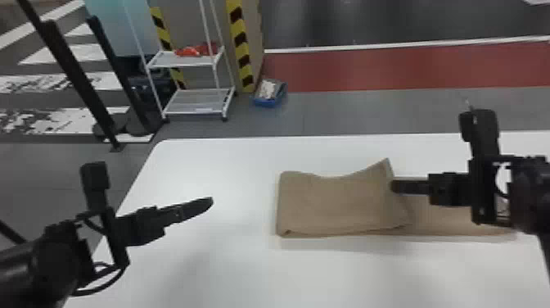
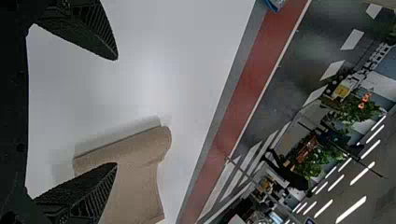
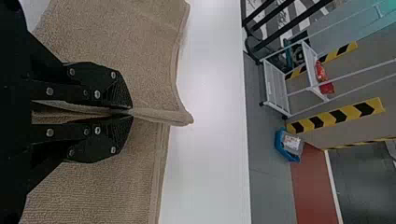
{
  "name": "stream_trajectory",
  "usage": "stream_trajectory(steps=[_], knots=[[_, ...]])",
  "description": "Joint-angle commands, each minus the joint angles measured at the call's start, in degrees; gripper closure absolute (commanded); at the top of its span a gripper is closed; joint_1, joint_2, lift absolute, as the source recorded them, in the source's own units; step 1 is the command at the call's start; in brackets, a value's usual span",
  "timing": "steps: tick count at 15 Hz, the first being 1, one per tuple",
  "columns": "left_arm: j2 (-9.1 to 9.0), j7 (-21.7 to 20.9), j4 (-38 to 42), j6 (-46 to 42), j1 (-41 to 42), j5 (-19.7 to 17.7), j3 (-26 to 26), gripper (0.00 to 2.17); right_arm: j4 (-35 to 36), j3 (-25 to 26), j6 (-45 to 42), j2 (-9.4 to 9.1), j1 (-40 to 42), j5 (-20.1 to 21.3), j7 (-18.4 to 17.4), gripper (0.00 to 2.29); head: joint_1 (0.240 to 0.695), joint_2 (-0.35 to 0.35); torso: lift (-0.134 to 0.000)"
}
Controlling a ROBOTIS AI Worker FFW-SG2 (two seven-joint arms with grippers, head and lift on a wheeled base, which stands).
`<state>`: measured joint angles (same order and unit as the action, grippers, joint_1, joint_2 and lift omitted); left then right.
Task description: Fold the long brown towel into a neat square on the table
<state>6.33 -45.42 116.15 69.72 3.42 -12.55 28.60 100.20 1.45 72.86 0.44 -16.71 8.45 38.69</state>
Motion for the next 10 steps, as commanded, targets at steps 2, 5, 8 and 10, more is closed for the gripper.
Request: stream_trajectory(steps=[2,5,8,10], knots=[[0.08,0.0,-0.5,-0.5,0.0,-0.3,0.0,0.08,0.7,1.1,2.0,-0.49,-0.1,2.3,0.2,0.99,0.695,0.171,-0.124],[0.26,0.1,-1.7,-1.6,-0.1,-0.3,0.0,0.08,-2.6,2.7,-2.9,-0.49,0.1,1.5,0.1,0.99,0.695,0.154,-0.124],[0.26,0.1,-1.7,-1.6,0.1,-0.4,0.1,0.08,5.1,3.3,4.3,-0.49,1.3,-0.7,1.4,0.99,0.695,0.15,-0.124],[0.26,0.0,-1.4,-1.6,0.4,-0.6,0.2,0.08,4.6,3.6,3.0,-0.49,2.5,0.6,1.5,0.99,0.695,0.157,-0.124]])
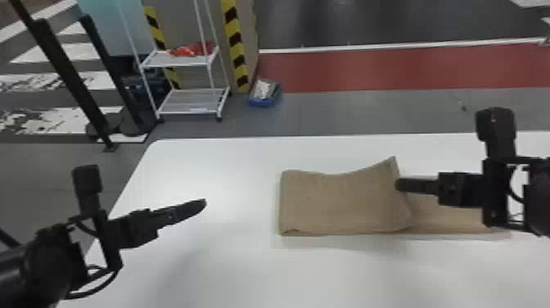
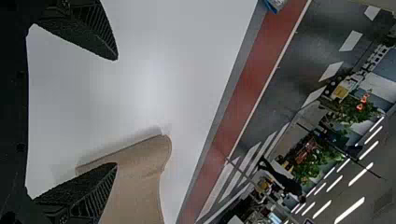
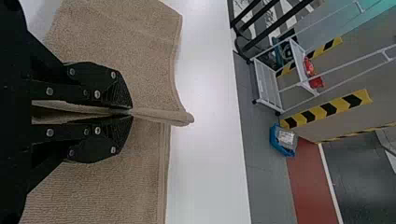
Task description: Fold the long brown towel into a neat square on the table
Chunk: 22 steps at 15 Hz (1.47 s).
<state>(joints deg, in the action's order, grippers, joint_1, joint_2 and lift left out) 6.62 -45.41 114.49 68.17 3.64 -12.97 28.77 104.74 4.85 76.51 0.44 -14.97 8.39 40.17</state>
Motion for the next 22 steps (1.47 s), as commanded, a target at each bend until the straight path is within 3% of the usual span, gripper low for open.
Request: stream_trajectory(steps=[1,5,8,10,12,15,19,20,22], knots=[[-0.03,0.0,0.4,0.0,0.3,-0.5,0.0,0.08,-1.4,0.3,-2.9,-0.49,1.1,0.9,0.0,0.99,0.695,0.157,-0.124],[-0.03,0.1,0.5,0.0,0.8,-0.4,0.1,0.08,5.6,4.1,3.6,-0.49,1.9,-3.6,1.4,0.99,0.695,0.145,-0.124],[-0.38,0.1,0.8,0.0,0.8,-0.3,-0.2,0.08,3.1,6.4,-1.0,-0.49,2.8,-2.9,1.6,0.99,0.695,0.143,-0.124],[-0.38,0.5,0.7,0.0,0.8,-0.3,-0.4,0.08,3.6,7.5,0.6,-0.49,2.4,-4.6,2.0,0.99,0.695,0.125,-0.124],[-0.56,0.3,0.7,0.2,0.8,-0.1,-0.4,0.08,2.8,7.2,0.8,-0.49,1.9,-1.9,2.1,0.99,0.695,0.118,-0.124],[-0.47,0.8,0.8,0.0,0.8,-0.1,-0.4,0.08,5.2,7.9,3.8,-0.49,2.5,-3.8,2.9,0.99,0.695,0.11,-0.124],[-0.56,0.9,0.7,0.0,0.9,0.0,-0.6,0.08,2.1,8.9,-1.3,-0.49,2.4,-2.0,2.9,0.99,0.695,0.105,-0.124],[-0.47,1.2,0.7,0.0,0.9,0.1,-0.6,0.08,3.4,8.9,0.6,-0.49,1.7,-3.6,3.0,0.99,0.695,0.099,-0.124],[-0.56,1.1,0.6,0.0,0.9,0.1,-0.6,0.08,4.2,10.4,3.6,-0.49,0.4,-2.8,3.1,0.99,0.695,0.098,-0.124]])
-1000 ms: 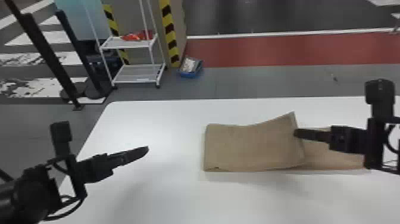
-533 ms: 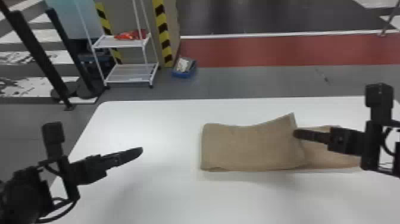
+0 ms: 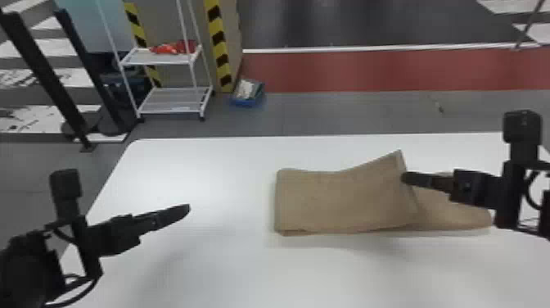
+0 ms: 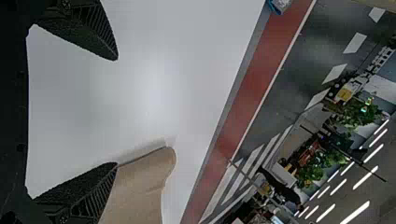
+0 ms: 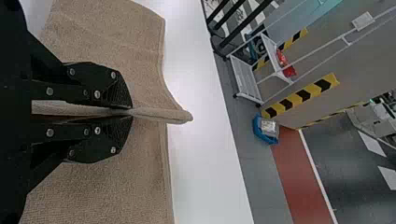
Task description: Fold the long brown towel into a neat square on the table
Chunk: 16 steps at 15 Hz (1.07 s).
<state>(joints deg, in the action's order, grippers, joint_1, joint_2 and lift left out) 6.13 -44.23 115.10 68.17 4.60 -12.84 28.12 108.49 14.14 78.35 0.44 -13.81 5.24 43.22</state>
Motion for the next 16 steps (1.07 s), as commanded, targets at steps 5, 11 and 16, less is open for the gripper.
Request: stream_trajectory(steps=[5,11,16], knots=[[0.03,0.0,-0.1,0.0,-0.2,0.1,0.0,0.08,-1.0,2.7,0.7,-0.49,-0.6,0.6,0.1,0.99,0.695,0.084,-0.124],[-0.24,0.0,0.0,0.2,-0.1,-0.2,0.0,0.08,0.2,4.1,3.0,-0.49,-0.3,0.4,1.2,0.99,0.695,0.089,-0.124],[-0.24,0.0,0.0,0.0,0.1,-0.3,-0.1,0.08,0.6,7.1,6.0,-0.49,-2.2,-0.1,1.3,0.99,0.695,0.071,-0.124]])
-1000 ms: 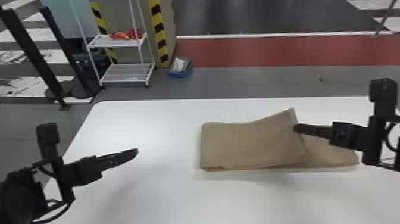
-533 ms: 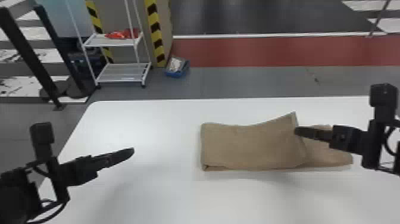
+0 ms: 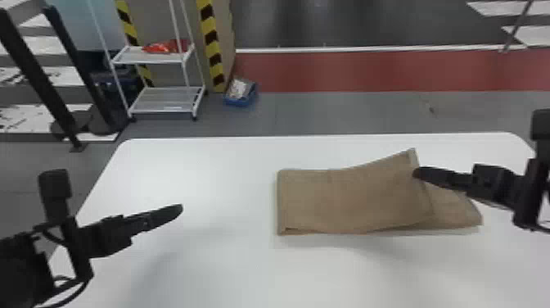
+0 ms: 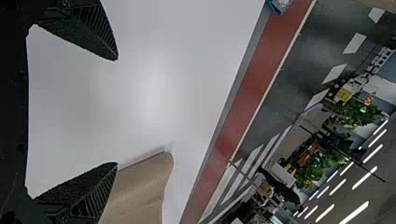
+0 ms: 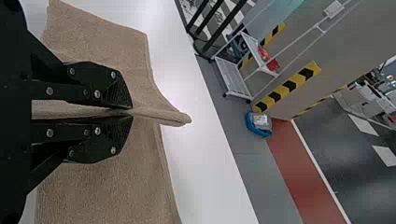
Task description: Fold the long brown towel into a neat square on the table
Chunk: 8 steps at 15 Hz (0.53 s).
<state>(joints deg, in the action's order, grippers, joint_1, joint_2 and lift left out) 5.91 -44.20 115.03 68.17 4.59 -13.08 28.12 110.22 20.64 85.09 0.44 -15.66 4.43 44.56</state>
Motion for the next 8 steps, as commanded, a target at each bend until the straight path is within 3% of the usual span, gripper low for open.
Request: stream_trajectory(steps=[1,4,8], knots=[[-0.02,0.2,-0.1,0.0,0.1,0.0,-0.1,0.08,-1.1,0.9,-0.2,-0.49,-0.8,0.0,0.0,0.99,0.695,0.064,-0.124],[-0.46,-0.2,-0.1,0.0,0.6,0.0,-0.1,0.08,-6.1,0.4,-1.6,-0.49,-2.4,2.8,0.0,0.98,0.695,0.051,-0.124],[-0.28,-0.2,-0.3,-0.5,0.7,0.2,0.4,0.08,-6.8,2.0,-3.4,-0.49,-2.1,2.2,0.2,0.98,0.695,0.043,-0.124]])
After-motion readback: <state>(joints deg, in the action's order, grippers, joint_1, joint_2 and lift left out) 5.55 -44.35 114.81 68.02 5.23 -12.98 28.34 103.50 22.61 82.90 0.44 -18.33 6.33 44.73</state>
